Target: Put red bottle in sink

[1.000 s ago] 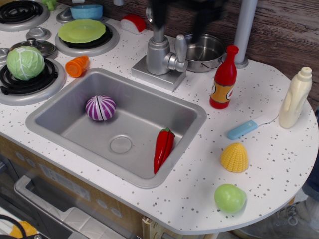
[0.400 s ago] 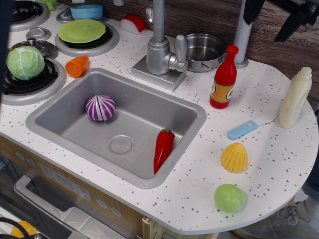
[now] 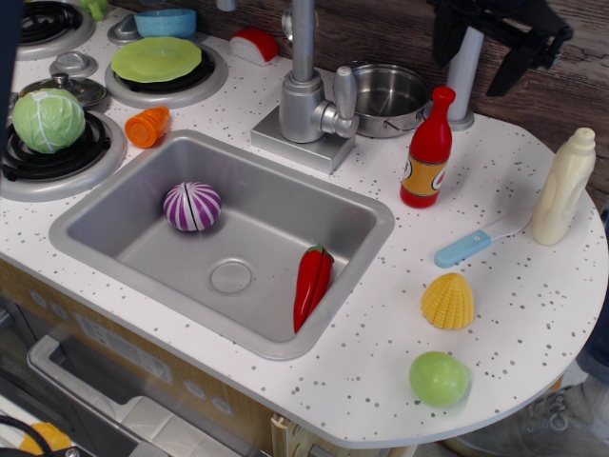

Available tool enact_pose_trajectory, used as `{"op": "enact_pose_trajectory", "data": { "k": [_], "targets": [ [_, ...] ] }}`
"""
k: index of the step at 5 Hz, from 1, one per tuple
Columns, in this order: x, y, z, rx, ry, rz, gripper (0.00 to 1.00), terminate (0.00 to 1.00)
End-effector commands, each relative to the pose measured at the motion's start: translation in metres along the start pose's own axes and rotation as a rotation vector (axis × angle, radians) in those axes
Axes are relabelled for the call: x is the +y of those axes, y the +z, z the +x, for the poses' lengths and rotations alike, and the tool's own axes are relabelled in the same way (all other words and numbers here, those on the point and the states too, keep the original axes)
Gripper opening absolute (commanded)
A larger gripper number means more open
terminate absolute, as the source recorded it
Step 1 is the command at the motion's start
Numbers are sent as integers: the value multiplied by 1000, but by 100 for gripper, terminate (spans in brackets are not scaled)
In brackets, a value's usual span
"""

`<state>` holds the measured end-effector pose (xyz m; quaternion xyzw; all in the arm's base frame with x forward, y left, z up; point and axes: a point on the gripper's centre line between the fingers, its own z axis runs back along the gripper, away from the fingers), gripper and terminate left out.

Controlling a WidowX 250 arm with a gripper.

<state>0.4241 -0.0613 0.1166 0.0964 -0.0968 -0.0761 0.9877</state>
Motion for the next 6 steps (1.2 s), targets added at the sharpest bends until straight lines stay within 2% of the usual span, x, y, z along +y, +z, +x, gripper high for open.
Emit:
{"op": "enact_pose_trajectory", "data": {
  "k": [1, 2, 3, 5, 6],
  "targets": [
    [27, 21, -2, -74, -6, -20, 100, 0],
    [26, 11, -3, -83, -15, -60, 100, 0],
    [26, 7, -5, -85, -14, -81, 0, 0],
    [13, 1, -4, -103, 10, -129, 0, 0],
    [17, 7, -5, -79, 16, -114, 0, 0]
  ]
}}
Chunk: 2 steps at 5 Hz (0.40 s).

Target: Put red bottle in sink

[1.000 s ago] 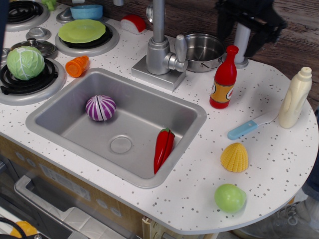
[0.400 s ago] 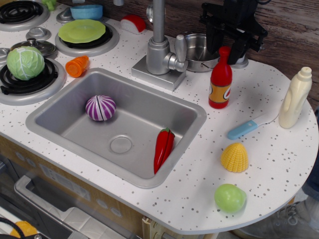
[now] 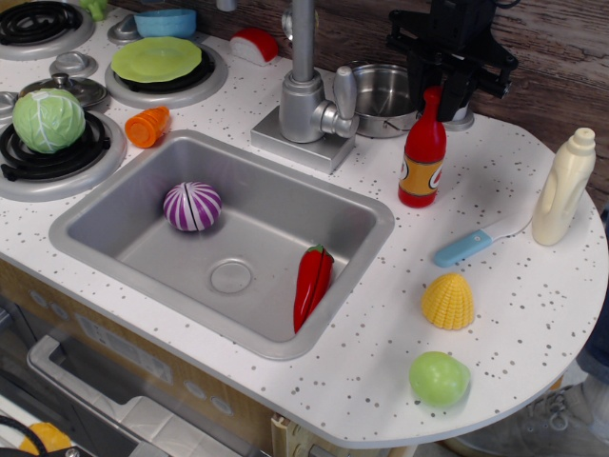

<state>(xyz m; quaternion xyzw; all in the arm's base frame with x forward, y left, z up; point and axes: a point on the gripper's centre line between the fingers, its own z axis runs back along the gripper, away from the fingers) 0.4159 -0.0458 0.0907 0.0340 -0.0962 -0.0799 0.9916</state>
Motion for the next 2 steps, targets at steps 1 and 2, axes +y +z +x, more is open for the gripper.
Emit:
{"op": "enact_pose_trajectory", "data": {
  "k": [1, 2],
  "targets": [
    [19, 60, -4, 2, 32, 97, 0, 0],
    [43, 72, -21, 36, 17, 178, 0, 0]
  ]
}}
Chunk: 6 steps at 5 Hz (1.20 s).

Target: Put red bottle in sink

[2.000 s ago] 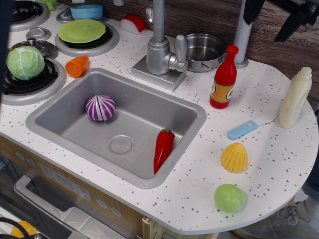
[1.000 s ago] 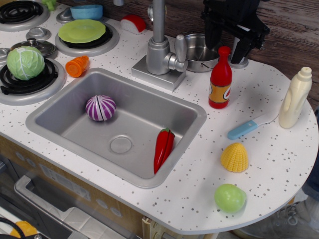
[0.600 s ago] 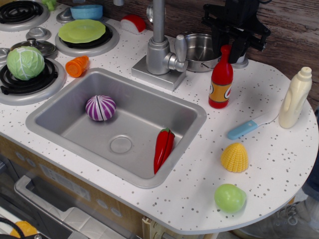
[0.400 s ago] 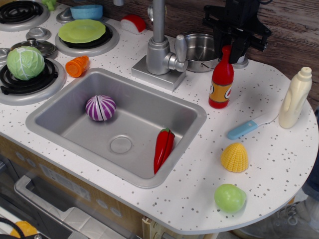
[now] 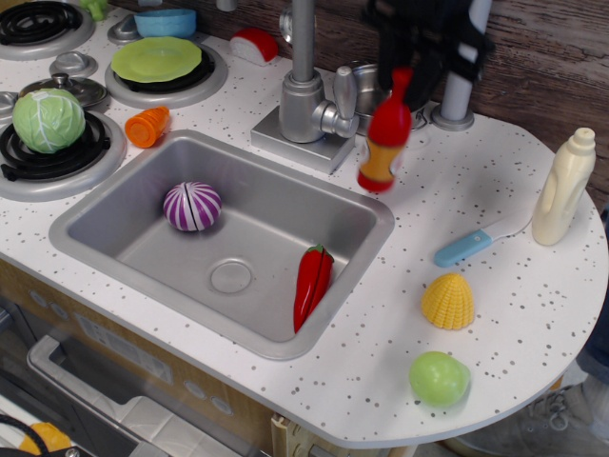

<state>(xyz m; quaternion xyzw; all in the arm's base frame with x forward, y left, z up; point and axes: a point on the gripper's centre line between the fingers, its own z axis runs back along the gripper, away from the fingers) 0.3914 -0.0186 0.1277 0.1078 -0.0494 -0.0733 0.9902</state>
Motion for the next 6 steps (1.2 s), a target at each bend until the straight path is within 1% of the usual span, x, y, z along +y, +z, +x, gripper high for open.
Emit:
{"op": "enact_pose_trajectory", "data": {
  "k": [1, 2, 3, 5, 6],
  "targets": [
    [33, 19, -22, -58, 24, 84, 0, 0],
    [38, -2, -38, -64, 13, 62, 0, 0],
    [40, -25, -46, -72, -7, 22, 0, 0],
    [41, -64, -56, -86, -35, -22, 0, 0],
    [44, -78, -57, -109, -47, -28, 0, 0]
  ]
}}
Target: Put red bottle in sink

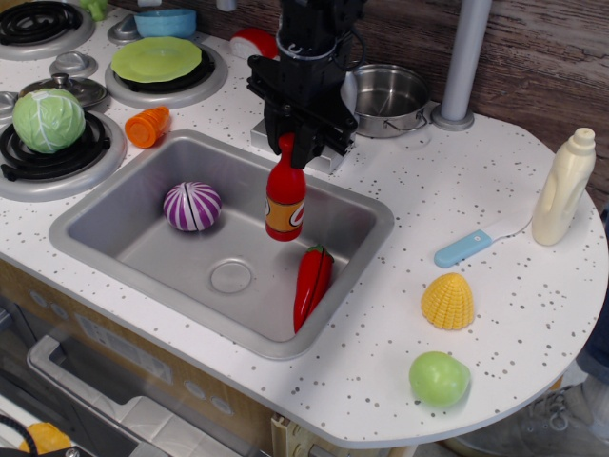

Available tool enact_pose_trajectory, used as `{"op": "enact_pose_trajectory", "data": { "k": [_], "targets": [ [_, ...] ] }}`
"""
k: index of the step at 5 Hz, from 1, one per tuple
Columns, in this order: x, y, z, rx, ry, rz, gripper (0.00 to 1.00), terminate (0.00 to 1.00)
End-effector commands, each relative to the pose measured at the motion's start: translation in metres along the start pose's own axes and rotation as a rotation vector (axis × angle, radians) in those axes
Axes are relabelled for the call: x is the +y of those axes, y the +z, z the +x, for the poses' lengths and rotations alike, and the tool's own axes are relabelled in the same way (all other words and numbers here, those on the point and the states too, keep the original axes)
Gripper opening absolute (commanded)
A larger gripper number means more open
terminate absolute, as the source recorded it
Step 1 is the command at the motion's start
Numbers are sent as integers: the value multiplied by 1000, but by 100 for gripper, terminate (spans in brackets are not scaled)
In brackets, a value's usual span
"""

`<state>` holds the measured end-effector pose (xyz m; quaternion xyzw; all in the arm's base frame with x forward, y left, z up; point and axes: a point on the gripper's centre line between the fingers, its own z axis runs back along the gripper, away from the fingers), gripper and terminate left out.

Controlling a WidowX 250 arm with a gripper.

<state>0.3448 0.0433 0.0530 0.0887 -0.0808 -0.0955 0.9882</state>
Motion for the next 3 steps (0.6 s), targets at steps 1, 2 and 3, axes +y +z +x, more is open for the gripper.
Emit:
{"op": "enact_pose_trajectory", "data": {
  "k": [1, 2, 3],
  "targets": [
    [9, -12, 3, -55, -13, -6, 0, 0],
    [11, -22, 4, -78, -21, -15, 100, 0],
    [11, -22, 4, -78, -21, -15, 100, 100]
  ]
}}
